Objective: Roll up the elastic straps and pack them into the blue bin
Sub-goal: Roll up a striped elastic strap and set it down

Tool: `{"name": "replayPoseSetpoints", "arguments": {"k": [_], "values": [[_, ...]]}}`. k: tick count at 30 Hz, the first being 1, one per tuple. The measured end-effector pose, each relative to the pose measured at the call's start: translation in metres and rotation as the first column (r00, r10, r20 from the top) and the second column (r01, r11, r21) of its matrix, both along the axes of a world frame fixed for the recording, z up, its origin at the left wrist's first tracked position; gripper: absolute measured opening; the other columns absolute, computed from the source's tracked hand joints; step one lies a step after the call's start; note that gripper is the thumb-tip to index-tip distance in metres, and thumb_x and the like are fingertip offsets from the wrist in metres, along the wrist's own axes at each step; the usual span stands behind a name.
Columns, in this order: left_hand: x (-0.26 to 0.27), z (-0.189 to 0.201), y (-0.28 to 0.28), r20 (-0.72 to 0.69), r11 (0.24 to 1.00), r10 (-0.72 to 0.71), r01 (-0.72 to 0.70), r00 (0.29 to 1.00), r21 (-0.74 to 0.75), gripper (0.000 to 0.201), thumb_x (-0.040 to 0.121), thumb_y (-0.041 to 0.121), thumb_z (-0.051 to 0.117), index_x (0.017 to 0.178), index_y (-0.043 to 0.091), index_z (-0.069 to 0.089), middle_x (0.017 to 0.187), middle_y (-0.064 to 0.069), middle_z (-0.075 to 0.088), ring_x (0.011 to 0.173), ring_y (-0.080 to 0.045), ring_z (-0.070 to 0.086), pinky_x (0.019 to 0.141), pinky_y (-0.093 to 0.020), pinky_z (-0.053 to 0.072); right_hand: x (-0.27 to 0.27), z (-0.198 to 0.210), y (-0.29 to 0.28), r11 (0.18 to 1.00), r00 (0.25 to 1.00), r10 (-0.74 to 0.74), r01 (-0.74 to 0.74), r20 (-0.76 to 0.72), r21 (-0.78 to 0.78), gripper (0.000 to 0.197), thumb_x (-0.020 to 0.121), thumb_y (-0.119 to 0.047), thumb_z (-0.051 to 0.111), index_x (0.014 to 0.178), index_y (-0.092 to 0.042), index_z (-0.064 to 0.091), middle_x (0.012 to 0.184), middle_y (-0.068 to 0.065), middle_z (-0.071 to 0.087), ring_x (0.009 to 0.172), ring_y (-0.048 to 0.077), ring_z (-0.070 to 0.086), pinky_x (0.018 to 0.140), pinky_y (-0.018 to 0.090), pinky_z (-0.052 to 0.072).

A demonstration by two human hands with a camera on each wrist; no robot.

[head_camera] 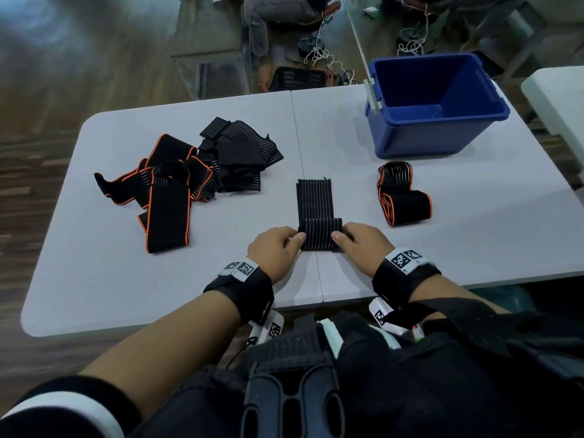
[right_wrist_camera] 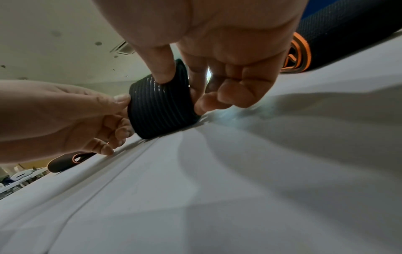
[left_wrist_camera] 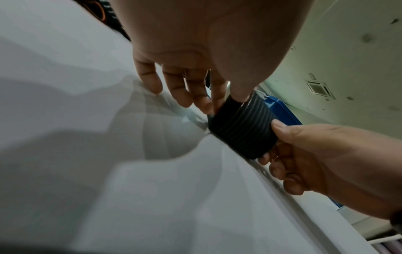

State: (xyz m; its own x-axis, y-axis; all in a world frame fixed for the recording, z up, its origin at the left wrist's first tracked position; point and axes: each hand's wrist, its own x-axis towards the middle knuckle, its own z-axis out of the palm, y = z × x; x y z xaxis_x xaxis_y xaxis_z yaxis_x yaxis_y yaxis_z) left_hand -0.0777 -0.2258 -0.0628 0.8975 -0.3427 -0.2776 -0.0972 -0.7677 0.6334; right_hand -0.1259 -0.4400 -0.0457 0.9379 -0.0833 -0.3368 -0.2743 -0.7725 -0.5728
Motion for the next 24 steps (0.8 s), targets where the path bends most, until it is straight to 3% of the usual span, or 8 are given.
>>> {"name": "replayPoseSetpoints", "arguments": {"k": [3, 5, 9, 12, 15, 17, 21, 24], "values": [[0.002, 0.001, -0.002, -0.019, 0.998, -0.007, 0.008, 1.0, 0.065, 0.049, 0.099, 0.055, 0.04, 0.07, 0.023, 0.064, 0.072, 0.005, 0.069, 0.074, -0.019, 0.065, 0.079, -0.042, 0.055, -0.001, -0.005, 0.002, 0.999, 1.0, -0.01, 0.009, -0.026, -0.04, 0.047, 0.102, -0.047, 0.039, 0.08, -0.012, 0.059, 0.077, 0.004, 0.063, 0.076, 0.024, 0.059, 0.066, 0.033, 0.042], [0.002, -0.001, -0.003, -0.019, 0.996, -0.014, 0.015, 1.0, 0.091, 0.048, 0.099, 0.056, 0.04, 0.07, 0.025, 0.061, 0.071, 0.005, 0.069, 0.074, -0.018, 0.064, 0.079, -0.042, 0.055, -0.001, -0.006, 0.003, 0.999, 0.999, -0.026, 0.025, -0.031, -0.045, 0.047, 0.102, -0.049, 0.039, 0.081, -0.012, 0.06, 0.076, 0.002, 0.063, 0.076, 0.023, 0.059, 0.066, 0.033, 0.042], [0.0, -0.002, -0.001, 0.008, 0.998, 0.049, -0.049, 0.999, 0.034, 0.032, 0.094, 0.057, 0.049, 0.102, 0.029, 0.063, 0.076, 0.009, 0.067, 0.08, -0.012, 0.065, 0.083, -0.043, 0.054, -0.002, -0.008, 0.003, 0.991, 0.991, -0.132, 0.133, -0.014, 0.022, 0.035, 0.098, -0.05, 0.049, 0.107, -0.018, 0.058, 0.089, -0.001, 0.067, 0.084, 0.019, 0.063, 0.078, 0.036, 0.051], [-0.002, 0.001, 0.004, 0.061, 1.0, 0.017, -0.016, 0.998, -0.022, 0.05, 0.086, 0.061, 0.06, 0.128, 0.037, 0.049, 0.086, 0.01, 0.063, 0.083, -0.011, 0.064, 0.083, -0.041, 0.054, -0.004, -0.006, 0.002, 0.993, 0.993, -0.113, 0.112, 0.02, 0.048, 0.049, 0.093, -0.048, 0.059, 0.132, -0.023, 0.043, 0.086, -0.003, 0.066, 0.081, 0.014, 0.063, 0.078, 0.037, 0.053], [-0.003, 0.004, 0.007, 0.158, 0.979, -0.167, 0.146, 0.973, 0.14, 0.075, 0.071, 0.071, 0.069, 0.136, 0.042, 0.045, 0.102, 0.011, 0.058, 0.096, -0.012, 0.058, 0.085, -0.038, 0.049, -0.008, -0.003, -0.001, 0.999, 1.0, -0.021, 0.02, 0.023, 0.027, 0.07, 0.08, -0.05, 0.072, 0.138, -0.033, 0.036, 0.097, -0.006, 0.058, 0.085, 0.011, 0.058, 0.077, 0.034, 0.05], [-0.003, 0.006, 0.006, 0.149, 0.945, -0.247, 0.205, 0.957, 0.253, 0.081, 0.071, 0.068, 0.072, 0.141, 0.043, 0.04, 0.109, 0.01, 0.057, 0.103, -0.015, 0.055, 0.09, -0.04, 0.047, -0.008, -0.006, -0.003, 0.999, 0.999, 0.041, -0.041, -0.009, -0.009, 0.08, 0.074, -0.047, 0.078, 0.14, -0.035, 0.034, 0.106, -0.006, 0.053, 0.091, 0.011, 0.056, 0.079, 0.031, 0.048], [0.0, 0.001, 0.004, 0.128, 0.95, -0.221, 0.184, 0.967, 0.252, 0.073, 0.078, 0.049, 0.074, 0.141, 0.043, 0.038, 0.111, 0.006, 0.056, 0.106, -0.021, 0.055, 0.092, -0.043, 0.046, -0.004, -0.009, -0.006, 0.994, 0.995, 0.095, -0.096, -0.027, -0.045, 0.075, 0.079, -0.03, 0.077, 0.143, -0.029, 0.037, 0.105, -0.001, 0.053, 0.093, 0.017, 0.056, 0.078, 0.029, 0.044], [0.003, 0.003, 0.003, 0.125, 0.962, -0.209, 0.181, 0.97, 0.202, 0.064, 0.082, 0.053, 0.07, 0.14, 0.042, 0.043, 0.107, 0.007, 0.056, 0.103, -0.019, 0.053, 0.091, -0.042, 0.047, 0.0, -0.008, -0.009, 0.998, 0.999, 0.052, -0.052, -0.003, 0.03, 0.066, 0.083, -0.028, 0.073, 0.141, -0.03, 0.043, 0.095, -0.002, 0.058, 0.086, 0.015, 0.056, 0.075, 0.029, 0.043]]}}
